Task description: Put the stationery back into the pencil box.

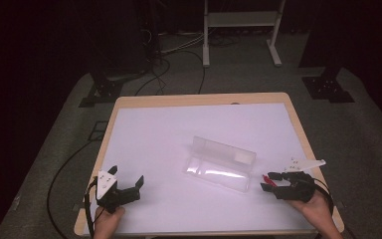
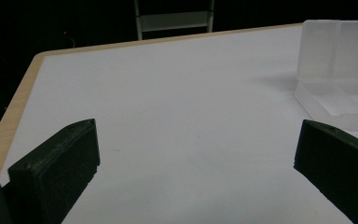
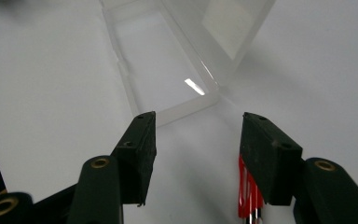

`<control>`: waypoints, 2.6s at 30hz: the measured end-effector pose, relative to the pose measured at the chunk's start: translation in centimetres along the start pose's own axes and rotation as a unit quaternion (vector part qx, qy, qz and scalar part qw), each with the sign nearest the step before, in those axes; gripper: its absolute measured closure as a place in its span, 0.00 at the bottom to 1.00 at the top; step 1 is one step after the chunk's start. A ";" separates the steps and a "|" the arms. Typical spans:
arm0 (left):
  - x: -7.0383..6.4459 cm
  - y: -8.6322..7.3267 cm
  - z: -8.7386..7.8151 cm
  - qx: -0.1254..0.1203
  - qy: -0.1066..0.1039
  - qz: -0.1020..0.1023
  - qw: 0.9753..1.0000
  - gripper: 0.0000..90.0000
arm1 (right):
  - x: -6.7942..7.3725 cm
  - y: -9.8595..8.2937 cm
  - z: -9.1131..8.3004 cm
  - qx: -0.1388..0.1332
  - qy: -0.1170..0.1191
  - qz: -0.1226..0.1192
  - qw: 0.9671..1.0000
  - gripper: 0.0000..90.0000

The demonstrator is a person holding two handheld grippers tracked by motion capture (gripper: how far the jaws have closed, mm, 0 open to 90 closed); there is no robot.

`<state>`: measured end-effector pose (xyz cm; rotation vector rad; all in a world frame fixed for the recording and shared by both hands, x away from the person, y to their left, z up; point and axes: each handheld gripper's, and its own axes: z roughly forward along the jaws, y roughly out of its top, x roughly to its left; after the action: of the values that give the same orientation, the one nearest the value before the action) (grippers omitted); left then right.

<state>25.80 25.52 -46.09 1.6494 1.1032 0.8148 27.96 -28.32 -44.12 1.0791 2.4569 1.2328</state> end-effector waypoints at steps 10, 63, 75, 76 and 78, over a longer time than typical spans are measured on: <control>0.0 0.0 0.0 0.000 0.000 -0.001 1.000 0.00 | -0.5 -1.5 -0.8 0.002 -0.013 0.013 1.000 0.50; 0.0 0.0 0.0 0.001 0.004 -0.001 1.000 0.00 | -1.2 -4.7 -2.7 -0.005 -0.047 0.047 0.998 0.88; 0.0 0.0 0.0 0.001 0.003 -0.001 1.000 0.00 | 0.1 -2.6 -3.7 -0.022 -0.016 0.027 0.999 0.88; 0.0 0.0 0.0 0.001 0.004 -0.001 1.000 0.00 | 0.2 -2.5 -3.8 -0.023 -0.015 0.024 0.999 0.88; 0.0 0.0 0.0 0.002 0.004 -0.002 1.000 0.00 | 0.4 -2.1 -3.8 -0.023 -0.011 0.022 0.999 0.88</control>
<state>25.80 25.50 -46.09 1.6490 1.1128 0.8175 24.78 -31.23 -43.21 1.1330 2.3886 1.2768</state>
